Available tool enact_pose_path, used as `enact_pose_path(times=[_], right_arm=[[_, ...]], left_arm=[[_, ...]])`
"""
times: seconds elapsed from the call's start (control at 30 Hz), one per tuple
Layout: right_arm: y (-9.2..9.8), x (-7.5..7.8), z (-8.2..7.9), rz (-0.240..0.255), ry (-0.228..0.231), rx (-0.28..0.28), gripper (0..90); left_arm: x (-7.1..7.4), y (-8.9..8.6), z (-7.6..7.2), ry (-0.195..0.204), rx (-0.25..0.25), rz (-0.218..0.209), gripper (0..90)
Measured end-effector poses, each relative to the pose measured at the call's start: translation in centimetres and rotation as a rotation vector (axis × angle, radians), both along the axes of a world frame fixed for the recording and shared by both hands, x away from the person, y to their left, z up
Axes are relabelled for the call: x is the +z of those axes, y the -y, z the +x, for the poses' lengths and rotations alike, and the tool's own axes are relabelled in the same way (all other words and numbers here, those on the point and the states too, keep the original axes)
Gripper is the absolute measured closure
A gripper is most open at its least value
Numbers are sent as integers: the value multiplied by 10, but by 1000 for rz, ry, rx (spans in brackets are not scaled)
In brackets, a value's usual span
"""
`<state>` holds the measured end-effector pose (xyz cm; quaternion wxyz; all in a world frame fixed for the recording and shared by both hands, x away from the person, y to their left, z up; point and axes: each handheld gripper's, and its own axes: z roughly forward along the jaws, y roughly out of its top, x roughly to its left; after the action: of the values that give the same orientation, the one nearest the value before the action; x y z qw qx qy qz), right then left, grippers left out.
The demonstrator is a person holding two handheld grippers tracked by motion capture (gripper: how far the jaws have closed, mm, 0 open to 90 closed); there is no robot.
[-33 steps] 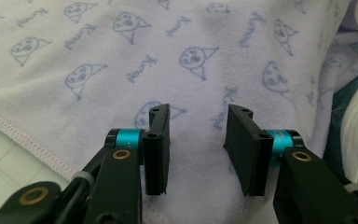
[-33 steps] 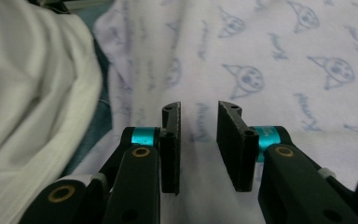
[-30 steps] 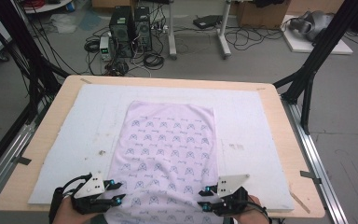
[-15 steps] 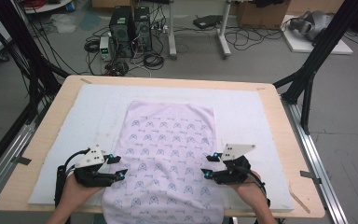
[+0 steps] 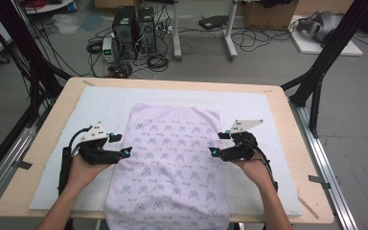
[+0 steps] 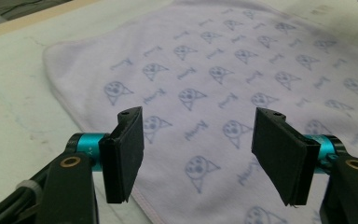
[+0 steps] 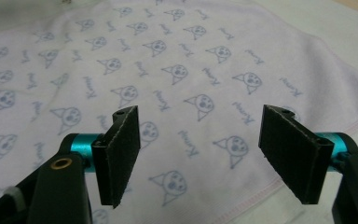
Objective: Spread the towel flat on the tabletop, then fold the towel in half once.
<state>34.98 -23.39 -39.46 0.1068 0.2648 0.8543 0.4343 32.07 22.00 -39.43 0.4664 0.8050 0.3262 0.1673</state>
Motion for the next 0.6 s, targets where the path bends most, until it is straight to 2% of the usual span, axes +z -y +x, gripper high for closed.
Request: enact_pose_path(times=[0.17,0.27,0.4,0.5,0.6], right_arm=[[0,8,14,12,-3,-8,275],[-1,10,15,10,2,-5,273],[1,9,17,-2,-2,-6,273],[2,8,17,3,-10,-7,274],[3,10,19,-4,-6,-8,274]], left_arm=[[1,-6,12,-11,35,-27,348],[0,-8,14,-20,44,-26,348],[0,-9,16,-11,60,-38,354],[3,-10,19,-23,63,-28,358],[12,-9,24,-9,73,-17,360]])
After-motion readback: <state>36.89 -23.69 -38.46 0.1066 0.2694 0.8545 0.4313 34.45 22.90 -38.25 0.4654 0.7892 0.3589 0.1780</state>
